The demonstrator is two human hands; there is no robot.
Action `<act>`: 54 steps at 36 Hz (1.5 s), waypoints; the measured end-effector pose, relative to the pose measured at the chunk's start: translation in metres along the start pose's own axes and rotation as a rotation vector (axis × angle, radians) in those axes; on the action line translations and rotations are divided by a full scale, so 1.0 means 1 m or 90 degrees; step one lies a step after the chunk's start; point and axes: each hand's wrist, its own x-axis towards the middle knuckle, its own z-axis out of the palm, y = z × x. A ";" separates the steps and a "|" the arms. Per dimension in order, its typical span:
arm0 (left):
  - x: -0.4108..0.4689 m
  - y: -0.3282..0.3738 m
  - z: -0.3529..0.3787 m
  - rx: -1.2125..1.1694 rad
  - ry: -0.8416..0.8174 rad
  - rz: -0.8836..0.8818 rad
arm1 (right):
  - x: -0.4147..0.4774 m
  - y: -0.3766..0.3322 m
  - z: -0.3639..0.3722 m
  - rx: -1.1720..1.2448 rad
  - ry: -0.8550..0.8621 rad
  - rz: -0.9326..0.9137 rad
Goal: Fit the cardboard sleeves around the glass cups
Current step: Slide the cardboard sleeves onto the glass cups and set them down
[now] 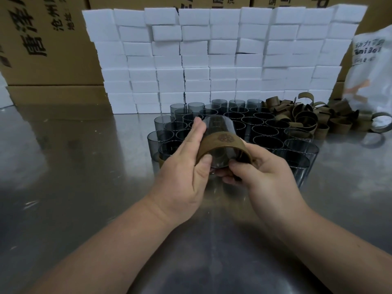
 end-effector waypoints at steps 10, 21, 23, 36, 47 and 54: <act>0.002 0.001 -0.001 -0.009 0.035 -0.006 | 0.002 -0.001 -0.002 -0.033 -0.003 0.004; 0.004 -0.006 0.000 -0.055 0.093 0.002 | 0.001 0.003 0.000 -0.013 0.022 0.012; 0.004 -0.008 0.000 -0.059 0.105 0.003 | 0.002 0.003 0.000 -0.008 0.029 0.015; 0.007 -0.015 0.003 -0.112 0.146 -0.015 | 0.002 0.005 0.001 0.008 0.040 0.028; 0.006 -0.015 0.002 -0.090 0.175 -0.044 | 0.001 0.004 0.001 0.028 0.042 0.022; 0.005 -0.014 0.003 -0.103 0.196 -0.024 | 0.003 0.006 0.000 0.010 0.059 0.013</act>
